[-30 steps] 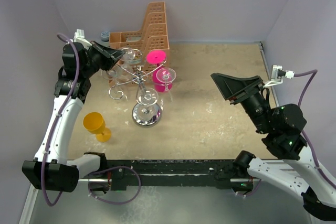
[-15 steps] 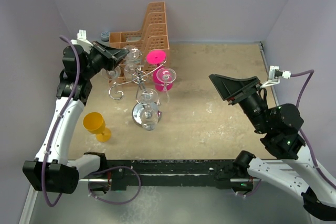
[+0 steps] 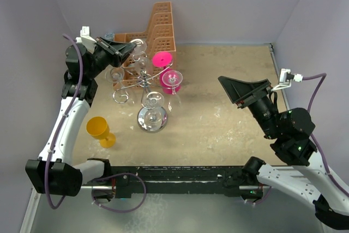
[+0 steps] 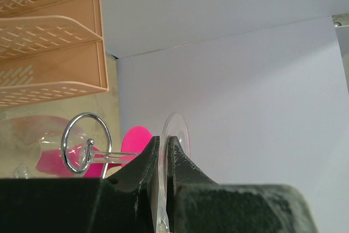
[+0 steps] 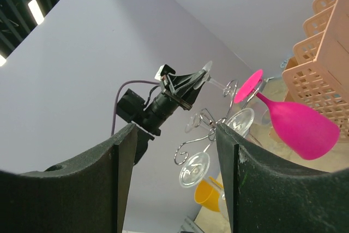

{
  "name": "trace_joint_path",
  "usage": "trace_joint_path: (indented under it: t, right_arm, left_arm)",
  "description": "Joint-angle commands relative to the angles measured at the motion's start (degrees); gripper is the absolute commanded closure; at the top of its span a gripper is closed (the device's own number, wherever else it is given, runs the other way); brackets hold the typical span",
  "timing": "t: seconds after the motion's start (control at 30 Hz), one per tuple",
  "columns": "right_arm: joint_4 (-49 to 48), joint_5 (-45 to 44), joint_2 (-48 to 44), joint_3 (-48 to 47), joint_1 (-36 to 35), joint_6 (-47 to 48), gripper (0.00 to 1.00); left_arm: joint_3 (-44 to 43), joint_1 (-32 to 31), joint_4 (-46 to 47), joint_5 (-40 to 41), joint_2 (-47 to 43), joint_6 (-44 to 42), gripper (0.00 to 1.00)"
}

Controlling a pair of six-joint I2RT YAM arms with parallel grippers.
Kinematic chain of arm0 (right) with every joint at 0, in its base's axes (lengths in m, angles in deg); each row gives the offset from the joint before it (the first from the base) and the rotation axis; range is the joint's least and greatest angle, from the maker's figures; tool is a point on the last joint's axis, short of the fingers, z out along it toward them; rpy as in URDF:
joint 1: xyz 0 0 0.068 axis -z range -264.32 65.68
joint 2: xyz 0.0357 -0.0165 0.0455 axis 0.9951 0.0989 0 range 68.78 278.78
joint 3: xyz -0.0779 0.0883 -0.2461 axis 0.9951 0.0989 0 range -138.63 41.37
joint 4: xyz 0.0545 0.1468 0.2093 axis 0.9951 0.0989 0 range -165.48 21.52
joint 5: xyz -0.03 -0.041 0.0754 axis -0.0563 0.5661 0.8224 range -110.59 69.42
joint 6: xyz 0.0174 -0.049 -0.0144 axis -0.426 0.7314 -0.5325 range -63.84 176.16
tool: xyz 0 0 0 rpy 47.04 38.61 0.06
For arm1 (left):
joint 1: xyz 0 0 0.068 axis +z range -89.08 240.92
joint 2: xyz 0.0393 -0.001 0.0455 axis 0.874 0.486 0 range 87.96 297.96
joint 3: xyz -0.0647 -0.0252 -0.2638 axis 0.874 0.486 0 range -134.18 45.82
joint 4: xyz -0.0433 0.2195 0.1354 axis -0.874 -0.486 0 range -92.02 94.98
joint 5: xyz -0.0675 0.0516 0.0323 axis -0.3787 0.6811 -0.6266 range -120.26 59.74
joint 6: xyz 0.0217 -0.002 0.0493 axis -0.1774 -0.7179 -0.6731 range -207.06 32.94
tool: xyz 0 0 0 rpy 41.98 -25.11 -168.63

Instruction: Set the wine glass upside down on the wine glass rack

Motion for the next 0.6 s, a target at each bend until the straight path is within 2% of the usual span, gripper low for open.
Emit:
trace_joint_path:
  t: [0.0, 0.43, 0.57]
  right_arm:
    - [-1.4, -0.89, -0.2, -0.03, -0.11, -0.84, 0.38]
    - [-1.99, -0.91, 0.83, 0.39, -0.11, -2.76, 0.39]
    - [-2.19, -0.86, 0.83, 0.67, -0.12, -3.2, 0.4]
  left_arm:
    - [-1.4, 0.29, 7.22, 1.01, 1.19, 3.29, 1.0]
    - [-2.21, 0.29, 5.16, 6.13, 2.44, 1.73, 1.0]
    - [-3.35, 0.29, 1.96, 8.49, 2.1, -0.84, 1.0]
